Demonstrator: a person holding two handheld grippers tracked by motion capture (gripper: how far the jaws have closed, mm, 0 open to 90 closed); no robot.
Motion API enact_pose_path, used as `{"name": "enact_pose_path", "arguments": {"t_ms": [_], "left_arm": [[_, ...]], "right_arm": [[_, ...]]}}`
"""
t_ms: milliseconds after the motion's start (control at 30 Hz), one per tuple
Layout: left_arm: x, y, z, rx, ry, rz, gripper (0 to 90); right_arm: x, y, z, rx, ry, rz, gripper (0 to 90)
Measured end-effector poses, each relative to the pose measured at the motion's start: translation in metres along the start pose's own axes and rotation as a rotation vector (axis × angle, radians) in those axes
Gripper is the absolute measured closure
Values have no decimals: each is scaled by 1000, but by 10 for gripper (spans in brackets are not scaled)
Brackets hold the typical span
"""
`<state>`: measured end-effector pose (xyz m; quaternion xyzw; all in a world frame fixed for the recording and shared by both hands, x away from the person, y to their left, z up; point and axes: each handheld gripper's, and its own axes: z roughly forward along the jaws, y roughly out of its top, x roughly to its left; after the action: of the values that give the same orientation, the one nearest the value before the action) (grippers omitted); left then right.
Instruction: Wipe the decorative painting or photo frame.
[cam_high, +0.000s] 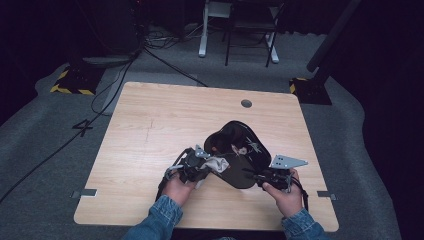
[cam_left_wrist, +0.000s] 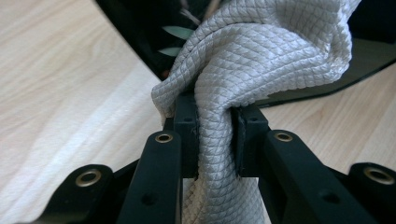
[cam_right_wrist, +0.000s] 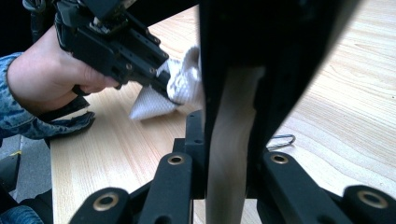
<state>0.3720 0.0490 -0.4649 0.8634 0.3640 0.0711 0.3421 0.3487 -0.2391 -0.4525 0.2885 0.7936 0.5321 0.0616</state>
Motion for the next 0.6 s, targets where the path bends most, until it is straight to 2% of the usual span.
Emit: {"name": "enact_pose_path", "arguments": {"t_ms": [133,167,400,600], "left_arm": [[-7,1,5,25,-14,12,752],[-9,1,7,35,-14,28,752],[-22,3,16,72,-35,66,752],[-36,5,24,99,-70,110,752]], "right_arm": [[0,0,0,0,0,0,798],[0,0,0,1,0,0,798],[0,0,0,-1,0,3,798],[-1,0,0,-1,1,4,798]]}}
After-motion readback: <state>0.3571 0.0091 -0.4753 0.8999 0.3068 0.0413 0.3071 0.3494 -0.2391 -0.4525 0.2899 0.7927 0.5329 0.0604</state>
